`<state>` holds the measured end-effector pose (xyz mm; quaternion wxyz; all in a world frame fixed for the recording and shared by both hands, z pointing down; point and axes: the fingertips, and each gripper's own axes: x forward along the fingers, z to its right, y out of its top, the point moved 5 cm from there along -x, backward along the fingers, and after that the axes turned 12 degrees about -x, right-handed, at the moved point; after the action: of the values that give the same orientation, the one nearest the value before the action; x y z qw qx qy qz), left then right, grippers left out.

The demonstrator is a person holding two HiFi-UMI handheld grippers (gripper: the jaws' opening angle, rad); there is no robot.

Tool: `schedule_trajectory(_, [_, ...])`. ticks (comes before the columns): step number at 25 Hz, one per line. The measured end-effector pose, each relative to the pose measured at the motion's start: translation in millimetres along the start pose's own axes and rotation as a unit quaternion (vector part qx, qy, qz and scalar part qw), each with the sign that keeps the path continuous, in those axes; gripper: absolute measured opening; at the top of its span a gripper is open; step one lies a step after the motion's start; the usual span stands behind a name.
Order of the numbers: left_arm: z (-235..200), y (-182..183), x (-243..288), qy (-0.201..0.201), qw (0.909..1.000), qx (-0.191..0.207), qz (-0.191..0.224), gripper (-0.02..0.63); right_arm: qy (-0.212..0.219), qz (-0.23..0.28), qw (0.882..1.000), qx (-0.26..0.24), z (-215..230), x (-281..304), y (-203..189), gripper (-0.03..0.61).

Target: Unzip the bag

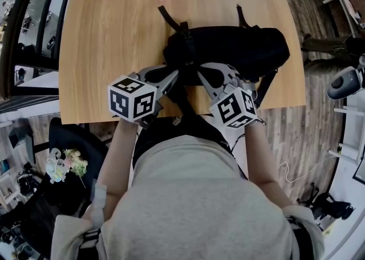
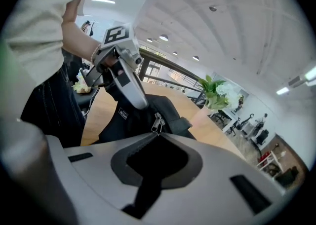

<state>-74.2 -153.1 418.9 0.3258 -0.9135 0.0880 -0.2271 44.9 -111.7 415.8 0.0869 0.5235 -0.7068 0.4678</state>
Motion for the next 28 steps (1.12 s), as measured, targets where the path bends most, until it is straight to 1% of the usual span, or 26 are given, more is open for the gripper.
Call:
schedule_trajectory(6, [0,-1,-1,0.006,1.0000,0.003,0.004,0.074,-0.002,0.039,0.996,0.084,8,-8,8,0.014])
schedule_trajectory(9, [1,0,-1,0.008,1.0000,0.005,0.004,0.074,-0.009,0.065,0.989,0.132,13,-9,11,0.014])
schedule_trajectory(12, [1,-1,0,0.009,0.9999,0.005,0.004,0.074,-0.014,0.087,0.982,0.166,16,-7,14,0.015])
schedule_trajectory(15, [2,-1,0,0.009,0.9999,0.006,0.003,0.074,-0.015,0.095,0.979,0.181,17,-2,17,0.017])
schedule_trajectory(28, [0,-1,2,-0.003,1.0000,0.006,-0.004,0.074,-0.004,0.092,0.967,0.238,12,11,8,0.029])
